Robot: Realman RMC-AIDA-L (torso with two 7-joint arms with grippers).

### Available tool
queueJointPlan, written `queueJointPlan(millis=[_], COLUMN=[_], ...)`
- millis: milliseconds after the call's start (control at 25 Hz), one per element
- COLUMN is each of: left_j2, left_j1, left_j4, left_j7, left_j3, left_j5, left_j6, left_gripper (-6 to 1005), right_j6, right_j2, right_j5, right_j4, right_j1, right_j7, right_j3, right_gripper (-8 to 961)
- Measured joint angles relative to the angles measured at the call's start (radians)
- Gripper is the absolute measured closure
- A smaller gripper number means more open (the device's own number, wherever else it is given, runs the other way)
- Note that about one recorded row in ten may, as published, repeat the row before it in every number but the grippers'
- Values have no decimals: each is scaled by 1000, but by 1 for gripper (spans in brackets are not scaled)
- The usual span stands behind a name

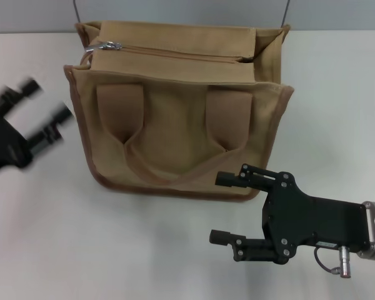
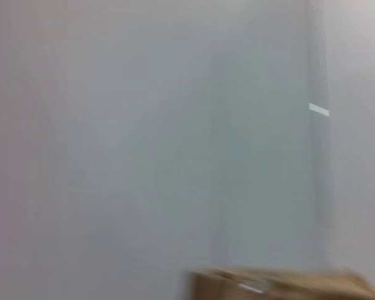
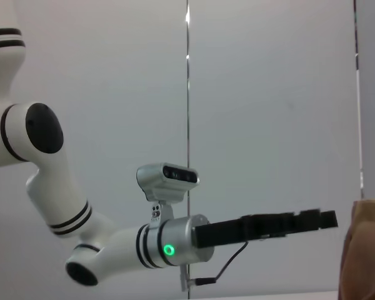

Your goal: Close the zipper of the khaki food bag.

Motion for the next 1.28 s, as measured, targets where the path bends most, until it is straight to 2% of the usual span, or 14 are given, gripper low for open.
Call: queueJointPlan(millis=[80,320,400,440,560,680,1000,1280], left_j2=[0,0,0,0,1,0,-7,-8], left_j1=[-20,-59,-88,-90,-100,-107,-152,-162], left_j4=[-38,-45,-45,-45,-25,-12,-30,-42], left_j7=[0,0,-1,-2,-1,0,1,29], left_j3=[-41,-45,-30,-28,63,101,97,110], left_j5=[-65,-74,-64,-63,-51,-53,-110,-114], left_j6=[-69,-140,-200,-203,-202,-185,-193,-196], left_gripper=[227,230,231,231,233,234,238,241], right_j6=[0,0,4,5,8,13,37,55], right_j2=[0,1,1,1,1,2,2,2], right_j5=[10,11,11,12,12,12,12,22], right_j4=[18,32,38,40,51,55,67,70], right_j1=[2,3,4,4,4,7,33,36], right_j7=[-15,-16,-16,-16,-16,-16,-17,-17], right_j3=[-1,-1,3,4,6,7,7,7], right_gripper=[164,163,163,163,164,164,164,163])
